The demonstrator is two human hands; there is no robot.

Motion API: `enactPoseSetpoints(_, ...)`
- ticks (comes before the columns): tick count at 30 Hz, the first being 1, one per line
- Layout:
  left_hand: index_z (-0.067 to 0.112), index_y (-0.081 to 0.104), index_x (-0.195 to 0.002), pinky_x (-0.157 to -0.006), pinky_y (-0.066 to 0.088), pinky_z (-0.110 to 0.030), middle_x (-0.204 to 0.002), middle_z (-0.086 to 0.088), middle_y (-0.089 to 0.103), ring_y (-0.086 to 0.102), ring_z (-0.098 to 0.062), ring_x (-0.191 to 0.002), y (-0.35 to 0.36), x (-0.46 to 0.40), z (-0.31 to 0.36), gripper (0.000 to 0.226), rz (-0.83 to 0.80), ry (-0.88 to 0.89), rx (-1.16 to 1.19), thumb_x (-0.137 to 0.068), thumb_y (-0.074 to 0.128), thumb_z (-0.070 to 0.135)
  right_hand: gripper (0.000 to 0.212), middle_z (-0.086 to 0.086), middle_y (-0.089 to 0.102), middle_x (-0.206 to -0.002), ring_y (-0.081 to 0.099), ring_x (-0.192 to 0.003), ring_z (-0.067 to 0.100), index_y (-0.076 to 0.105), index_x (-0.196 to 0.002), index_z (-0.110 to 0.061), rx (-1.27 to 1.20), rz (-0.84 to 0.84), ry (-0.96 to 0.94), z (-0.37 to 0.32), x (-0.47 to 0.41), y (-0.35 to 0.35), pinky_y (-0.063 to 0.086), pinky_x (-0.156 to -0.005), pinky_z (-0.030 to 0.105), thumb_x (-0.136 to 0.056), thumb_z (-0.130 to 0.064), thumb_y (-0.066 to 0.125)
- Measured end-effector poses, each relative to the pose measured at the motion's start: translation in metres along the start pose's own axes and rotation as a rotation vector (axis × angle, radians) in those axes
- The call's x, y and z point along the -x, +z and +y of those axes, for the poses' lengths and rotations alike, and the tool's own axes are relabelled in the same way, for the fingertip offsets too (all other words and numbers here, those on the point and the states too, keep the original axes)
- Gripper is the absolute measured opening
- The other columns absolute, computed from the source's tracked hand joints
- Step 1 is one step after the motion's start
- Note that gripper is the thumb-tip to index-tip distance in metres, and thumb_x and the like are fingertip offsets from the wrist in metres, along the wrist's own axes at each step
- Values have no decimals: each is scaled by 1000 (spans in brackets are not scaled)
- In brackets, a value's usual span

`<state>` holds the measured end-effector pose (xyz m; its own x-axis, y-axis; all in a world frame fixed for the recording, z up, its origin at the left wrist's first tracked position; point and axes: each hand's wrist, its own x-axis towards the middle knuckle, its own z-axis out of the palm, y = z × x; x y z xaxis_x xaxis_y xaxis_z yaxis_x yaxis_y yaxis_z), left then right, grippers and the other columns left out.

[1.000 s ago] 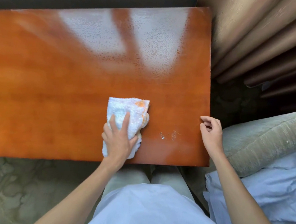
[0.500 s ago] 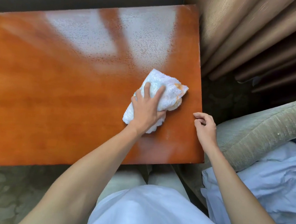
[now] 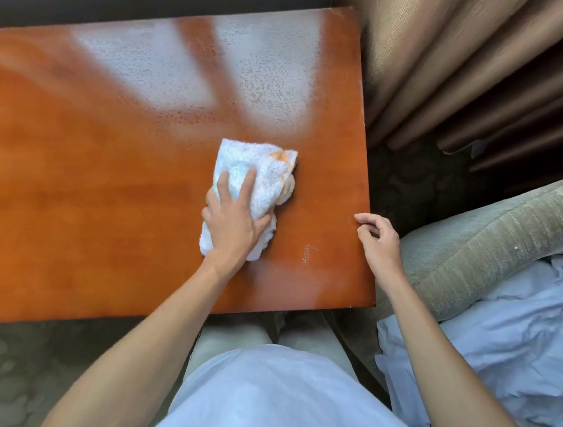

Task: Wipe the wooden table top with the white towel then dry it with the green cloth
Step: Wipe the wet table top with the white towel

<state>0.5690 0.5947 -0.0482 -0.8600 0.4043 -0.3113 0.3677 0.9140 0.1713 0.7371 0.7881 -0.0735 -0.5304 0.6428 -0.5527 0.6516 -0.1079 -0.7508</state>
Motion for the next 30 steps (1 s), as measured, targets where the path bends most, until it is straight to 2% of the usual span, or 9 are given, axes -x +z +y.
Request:
enactPoseSetpoints(3,41,26,-153,-87,43,-47,-159,-13,22,38,-40,-127,15,47,14,85,-55,112,-56,-80,67,53,29,-21,59,-112,57,-104,-4,64,-98,-41,-61,17,34,7,1,-6,47,-86,20,-95,-15,52)
enactPoseSetpoints(6,40,38,-149,-84,46,-49,-155,-17,32,44,-45,-121,33,89,36,88,-102,248,-41,-70,77,47,28,-16,65,-108,61,-103,-1,65,-104,-34,-164,60,68,18,5,-12,49,-90,23,-94,-10,54)
enactPoseSetpoints(10,38,47,-142,-84,47,-55,-150,-19,42,50,-48,-116,55,117,61,86,-143,470,-68,-65,82,46,25,-6,68,-109,64,-99,3,65,-107,-27,-329,103,158,28,10,-19,51,-77,15,-93,-8,57)
enactPoseSetpoints(13,42,43,-141,-91,43,-59,-150,-15,41,46,-47,-120,64,102,68,82,-165,564,-61,-68,78,56,21,1,68,-113,65,-99,11,66,-109,-22,-460,144,265,35,12,-22,52,-81,24,-93,-11,59)
enactPoseSetpoints(17,43,41,-143,-95,35,-57,-151,-12,36,39,-45,-124,59,58,78,72,-141,630,-42,-78,63,61,23,9,69,-116,66,-107,22,65,-116,-13,-562,111,348,41,11,-24,53,-92,36,-95,-19,58)
enactPoseSetpoints(20,41,41,-145,-99,33,-60,-151,-12,36,35,-45,-129,43,3,95,75,-83,675,-92,-76,66,57,30,5,67,-121,64,-111,17,62,-122,-16,-619,39,366,41,10,-22,49,-95,31,-98,-32,54)
enactPoseSetpoints(22,41,37,-147,-103,28,-64,-153,-10,34,30,-46,-134,27,-38,111,82,-39,661,-160,-73,71,54,30,6,64,-125,61,-114,17,58,-127,-15,-601,37,363,42,8,-21,47,-94,28,-101,-28,48)
enactPoseSetpoints(25,37,36,-146,-105,24,-66,-153,-11,30,27,-49,-135,10,-83,141,83,-32,581,-163,-72,73,45,24,5,64,-124,61,-115,17,58,-123,-19,-577,33,353,44,7,-23,48,-93,27,-102,-26,47)
enactPoseSetpoints(30,31,39,-140,-103,28,-62,-147,-14,31,35,-48,-125,3,-84,162,73,-49,523,-192,-73,68,35,21,-1,67,-116,63,-110,15,58,-119,-23,-612,52,371,48,12,-24,50,-87,24,-102,-27,48)
